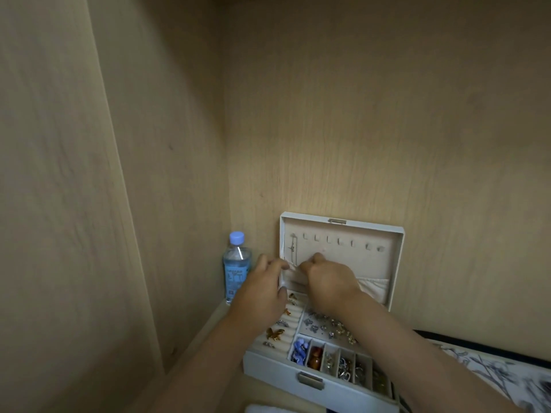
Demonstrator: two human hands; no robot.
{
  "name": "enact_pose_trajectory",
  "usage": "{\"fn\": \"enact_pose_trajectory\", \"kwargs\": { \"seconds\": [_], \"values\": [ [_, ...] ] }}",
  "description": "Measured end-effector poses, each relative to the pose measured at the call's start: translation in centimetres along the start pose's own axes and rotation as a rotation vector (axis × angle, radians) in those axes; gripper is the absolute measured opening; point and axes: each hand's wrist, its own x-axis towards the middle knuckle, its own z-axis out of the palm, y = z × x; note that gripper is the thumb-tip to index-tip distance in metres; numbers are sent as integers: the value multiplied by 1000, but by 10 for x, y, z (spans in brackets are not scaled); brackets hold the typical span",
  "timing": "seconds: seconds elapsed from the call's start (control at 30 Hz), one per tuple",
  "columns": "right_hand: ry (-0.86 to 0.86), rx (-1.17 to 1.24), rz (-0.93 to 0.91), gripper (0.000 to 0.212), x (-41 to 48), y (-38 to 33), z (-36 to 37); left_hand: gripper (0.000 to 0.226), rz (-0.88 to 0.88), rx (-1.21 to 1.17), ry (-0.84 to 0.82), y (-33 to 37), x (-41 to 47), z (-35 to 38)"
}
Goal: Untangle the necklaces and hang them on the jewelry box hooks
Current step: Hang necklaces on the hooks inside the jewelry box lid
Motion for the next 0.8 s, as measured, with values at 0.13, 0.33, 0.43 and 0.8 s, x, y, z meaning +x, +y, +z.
{"fn": "enact_pose_trajectory", "kwargs": {
  "seconds": [0.13, 0.33, 0.43, 0.8],
  "values": [
    [29, 126, 15, 53, -7, 4, 2, 56, -150, -32, -113, 8, -14, 9],
    [210, 295, 96, 41, -71, 22, 1, 62, -297, 33, -211, 18, -26, 13],
    [285, 198, 304, 35, -115, 32, 11, 62, -394, -29, -247, 26, -36, 16],
    [-1, 678, 384, 56, -154, 21, 40, 64, -416, 122, -211, 46, -68, 16]
  ]
}}
